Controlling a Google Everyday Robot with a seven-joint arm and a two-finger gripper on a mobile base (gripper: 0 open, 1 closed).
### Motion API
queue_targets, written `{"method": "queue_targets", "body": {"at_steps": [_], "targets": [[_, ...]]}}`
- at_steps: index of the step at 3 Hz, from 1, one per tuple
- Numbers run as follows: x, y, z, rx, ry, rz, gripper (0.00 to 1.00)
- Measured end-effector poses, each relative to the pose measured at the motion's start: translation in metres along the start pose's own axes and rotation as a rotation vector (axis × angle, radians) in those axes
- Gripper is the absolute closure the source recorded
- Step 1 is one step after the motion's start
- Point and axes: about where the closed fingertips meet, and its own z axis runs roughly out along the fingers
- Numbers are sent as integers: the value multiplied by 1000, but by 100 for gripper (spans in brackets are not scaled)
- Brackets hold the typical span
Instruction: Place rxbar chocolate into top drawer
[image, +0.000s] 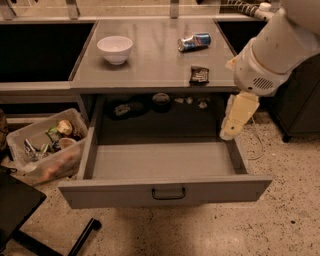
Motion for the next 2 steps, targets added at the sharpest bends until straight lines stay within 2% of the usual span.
{"method": "queue_targets", "body": {"at_steps": [1,2], "targets": [[-20,-37,34,87,-18,-64,0],[-15,-69,61,134,-18,-89,0]]}}
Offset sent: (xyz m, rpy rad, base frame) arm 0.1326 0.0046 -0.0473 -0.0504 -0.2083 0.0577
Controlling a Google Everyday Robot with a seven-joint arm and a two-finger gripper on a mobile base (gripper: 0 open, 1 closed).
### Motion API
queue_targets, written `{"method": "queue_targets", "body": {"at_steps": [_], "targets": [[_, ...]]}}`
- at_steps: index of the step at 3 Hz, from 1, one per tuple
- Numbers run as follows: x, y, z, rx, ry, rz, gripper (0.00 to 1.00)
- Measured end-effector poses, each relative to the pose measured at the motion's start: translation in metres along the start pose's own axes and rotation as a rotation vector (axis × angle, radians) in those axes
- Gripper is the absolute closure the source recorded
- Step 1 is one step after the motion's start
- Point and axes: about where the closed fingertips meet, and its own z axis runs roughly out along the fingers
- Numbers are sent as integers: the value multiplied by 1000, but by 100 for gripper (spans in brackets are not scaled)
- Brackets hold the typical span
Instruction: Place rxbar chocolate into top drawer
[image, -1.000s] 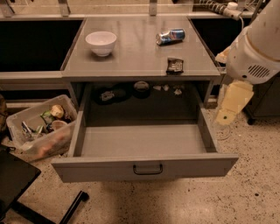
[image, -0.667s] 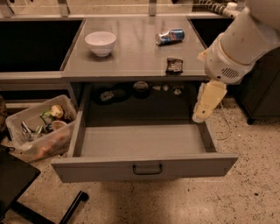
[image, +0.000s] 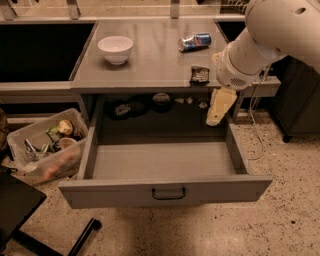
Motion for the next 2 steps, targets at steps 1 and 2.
{"method": "queue_targets", "body": {"at_steps": [1,2], "targets": [[0,0,0,0,0,0,0],[-5,-10,9,-10,-14,-26,0]]}}
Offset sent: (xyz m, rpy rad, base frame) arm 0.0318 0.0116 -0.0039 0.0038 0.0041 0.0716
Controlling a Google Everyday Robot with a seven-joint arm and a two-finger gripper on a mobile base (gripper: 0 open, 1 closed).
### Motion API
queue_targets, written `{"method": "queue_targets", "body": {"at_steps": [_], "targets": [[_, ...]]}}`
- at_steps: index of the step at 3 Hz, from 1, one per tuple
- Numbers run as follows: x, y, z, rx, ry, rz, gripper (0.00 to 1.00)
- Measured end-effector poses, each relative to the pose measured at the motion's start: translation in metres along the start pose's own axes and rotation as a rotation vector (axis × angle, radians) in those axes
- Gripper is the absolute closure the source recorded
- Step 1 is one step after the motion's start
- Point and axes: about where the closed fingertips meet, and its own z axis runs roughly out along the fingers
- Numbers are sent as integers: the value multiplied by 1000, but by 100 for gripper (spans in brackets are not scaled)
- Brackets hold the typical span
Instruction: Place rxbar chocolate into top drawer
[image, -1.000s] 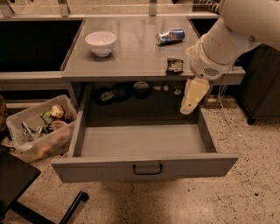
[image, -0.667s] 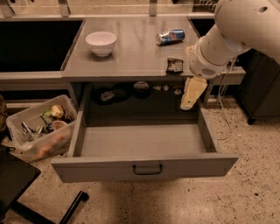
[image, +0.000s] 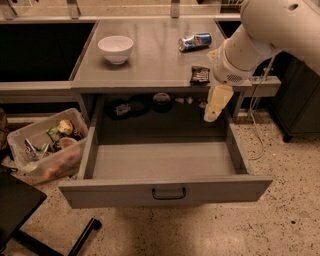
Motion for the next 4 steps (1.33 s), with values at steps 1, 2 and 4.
{"method": "queue_targets", "body": {"at_steps": [1,2,4], "targets": [[-9,-30,23,-4,-20,-35,0],[-17,-64,46,4,-52,-70,0],[9,-113,95,39,-16,-49,0]]}}
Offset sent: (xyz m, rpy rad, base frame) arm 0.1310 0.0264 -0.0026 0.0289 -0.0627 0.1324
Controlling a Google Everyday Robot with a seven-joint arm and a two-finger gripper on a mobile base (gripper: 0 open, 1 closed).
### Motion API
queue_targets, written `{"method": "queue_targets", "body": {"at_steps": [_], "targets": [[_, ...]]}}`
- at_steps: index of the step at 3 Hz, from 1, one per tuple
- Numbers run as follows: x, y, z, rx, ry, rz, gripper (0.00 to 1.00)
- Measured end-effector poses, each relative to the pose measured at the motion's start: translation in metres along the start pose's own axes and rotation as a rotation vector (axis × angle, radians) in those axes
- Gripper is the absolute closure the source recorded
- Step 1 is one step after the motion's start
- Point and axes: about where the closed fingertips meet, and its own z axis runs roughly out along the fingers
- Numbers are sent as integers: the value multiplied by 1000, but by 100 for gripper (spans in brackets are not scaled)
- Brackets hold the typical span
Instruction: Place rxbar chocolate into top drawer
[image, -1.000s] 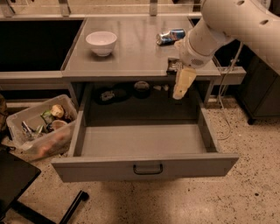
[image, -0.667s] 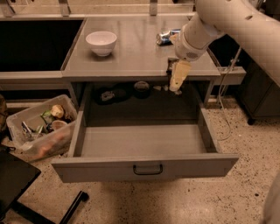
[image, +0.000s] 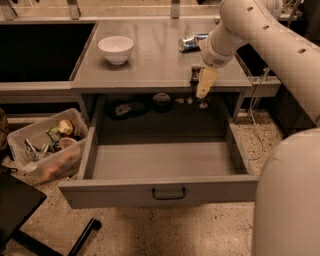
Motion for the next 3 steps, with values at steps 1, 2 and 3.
{"method": "queue_targets", "body": {"at_steps": [1,2,3], "targets": [[23,-22,11,22,42,40,0],[23,-22,11,23,41,40,0],[14,-31,7,41,33,25,0]]}}
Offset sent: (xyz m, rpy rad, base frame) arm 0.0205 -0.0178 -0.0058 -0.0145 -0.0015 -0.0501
